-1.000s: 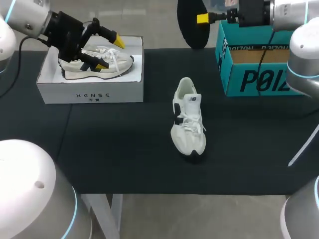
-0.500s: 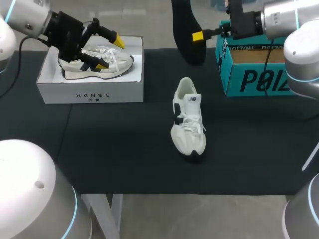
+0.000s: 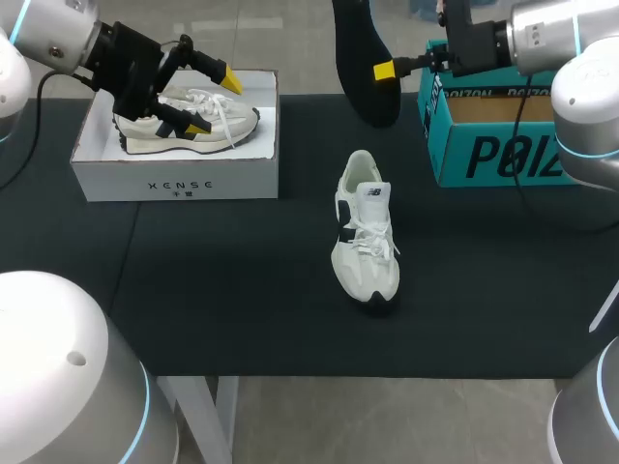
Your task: Take the shoe out of the shoebox, open the shoe tongue, remove and reinsert the insole, then place the shoe into the shoebox
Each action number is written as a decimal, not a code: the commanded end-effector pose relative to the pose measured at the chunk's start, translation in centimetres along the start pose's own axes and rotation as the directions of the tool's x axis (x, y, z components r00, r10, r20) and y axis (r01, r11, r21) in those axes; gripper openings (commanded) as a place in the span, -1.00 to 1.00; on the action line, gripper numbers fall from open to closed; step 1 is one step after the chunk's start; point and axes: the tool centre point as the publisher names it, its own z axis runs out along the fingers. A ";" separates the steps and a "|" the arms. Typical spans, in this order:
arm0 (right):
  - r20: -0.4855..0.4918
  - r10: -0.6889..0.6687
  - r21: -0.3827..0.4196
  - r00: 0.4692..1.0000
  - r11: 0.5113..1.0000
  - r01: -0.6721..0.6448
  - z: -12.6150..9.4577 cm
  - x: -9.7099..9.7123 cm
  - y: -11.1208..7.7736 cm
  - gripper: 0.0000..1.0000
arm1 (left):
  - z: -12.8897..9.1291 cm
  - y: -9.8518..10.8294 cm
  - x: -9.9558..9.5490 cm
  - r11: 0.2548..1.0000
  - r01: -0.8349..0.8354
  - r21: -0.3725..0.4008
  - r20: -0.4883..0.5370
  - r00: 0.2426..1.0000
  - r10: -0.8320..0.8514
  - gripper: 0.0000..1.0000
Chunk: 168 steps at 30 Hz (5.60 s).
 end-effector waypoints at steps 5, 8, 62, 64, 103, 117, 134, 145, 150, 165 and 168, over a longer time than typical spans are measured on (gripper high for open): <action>-0.008 -0.003 -0.074 1.000 0.997 0.002 1.1 -1.7 -2.0 -1.00 | 0.0 0.1 0.0 1.000 -0.001 0.001 -0.004 1.000 0.001 1.00; 0.009 0.010 -0.070 1.000 0.998 -0.009 1.5 -2.5 -3.0 -1.00 | 0.0 0.1 0.0 1.000 -0.001 0.001 -0.004 1.000 0.001 1.00; 0.021 0.231 -0.073 0.973 0.971 -0.229 7.2 -8.5 -18.4 -1.00 | 0.0 0.1 0.0 1.000 -0.001 0.001 -0.004 1.000 0.001 1.00; 0.028 0.245 -0.071 0.969 0.968 -0.243 7.1 -8.3 -19.0 -1.00 | 0.0 0.1 0.0 1.000 -0.001 0.001 -0.004 1.000 0.001 1.00; 0.084 0.251 0.019 0.964 0.967 -0.253 6.4 -8.3 -19.2 -1.00 | 0.0 0.1 0.0 1.000 -0.001 0.001 -0.004 1.000 0.001 1.00; 0.105 0.224 0.015 0.969 0.974 -0.227 5.7 -9.3 -17.1 -0.45 | 0.0 0.1 0.0 1.000 -0.001 0.001 -0.004 1.000 0.001 1.00; 0.099 0.182 0.009 0.978 0.983 -0.183 5.8 -11.4 -13.8 -0.76 | 0.0 0.1 0.0 1.000 -0.001 0.001 -0.004 1.000 0.001 1.00; 0.098 0.185 0.009 0.978 0.982 -0.187 5.7 -10.4 -14.6 -1.00 | 0.0 0.1 0.0 1.000 -0.001 0.001 -0.004 1.000 0.001 1.00; 0.096 0.196 0.019 0.976 0.980 -0.199 5.5 -10.0 -15.6 -1.00 | 0.0 0.1 0.0 1.000 -0.001 0.001 -0.004 1.000 0.001 1.00; 0.071 0.266 0.094 0.961 0.958 -0.272 6.6 -8.0 -20.5 -1.00 | 0.0 0.1 0.0 1.000 -0.001 0.001 -0.004 1.000 0.001 1.00; 0.073 0.260 0.082 0.963 0.961 -0.266 6.3 -8.3 -19.8 -0.67 | 0.0 0.1 0.0 1.000 -0.001 0.001 -0.004 1.000 0.001 1.00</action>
